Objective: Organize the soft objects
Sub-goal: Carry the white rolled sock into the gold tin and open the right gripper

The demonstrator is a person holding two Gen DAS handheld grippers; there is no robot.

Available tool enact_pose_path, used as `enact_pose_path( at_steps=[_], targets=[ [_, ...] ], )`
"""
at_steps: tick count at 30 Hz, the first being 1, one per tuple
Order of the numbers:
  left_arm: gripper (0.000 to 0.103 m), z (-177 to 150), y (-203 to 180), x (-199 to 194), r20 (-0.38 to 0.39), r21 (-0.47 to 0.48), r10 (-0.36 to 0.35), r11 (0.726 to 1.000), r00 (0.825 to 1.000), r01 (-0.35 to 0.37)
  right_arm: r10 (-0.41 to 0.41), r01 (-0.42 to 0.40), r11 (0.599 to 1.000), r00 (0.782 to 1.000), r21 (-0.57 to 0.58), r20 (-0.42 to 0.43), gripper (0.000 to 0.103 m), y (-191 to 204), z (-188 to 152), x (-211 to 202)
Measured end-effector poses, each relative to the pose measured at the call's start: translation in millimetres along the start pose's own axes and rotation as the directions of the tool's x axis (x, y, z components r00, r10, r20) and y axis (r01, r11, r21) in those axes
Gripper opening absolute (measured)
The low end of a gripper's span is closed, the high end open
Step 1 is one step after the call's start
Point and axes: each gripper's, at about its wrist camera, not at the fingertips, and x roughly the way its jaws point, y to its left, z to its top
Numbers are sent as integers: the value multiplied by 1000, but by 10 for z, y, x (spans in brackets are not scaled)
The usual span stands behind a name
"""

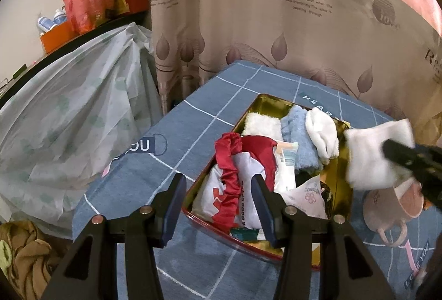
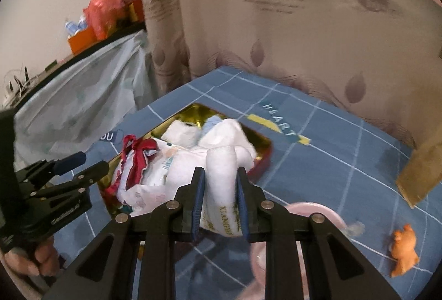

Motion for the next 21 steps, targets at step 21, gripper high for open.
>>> enact_pose_path(
  at_steps=[21],
  targets=[
    [50,20,33,25,-13,-7,-1,1000,1000,1,-31,22,998,989,-61,-143,20,177,-54,907]
  ],
)
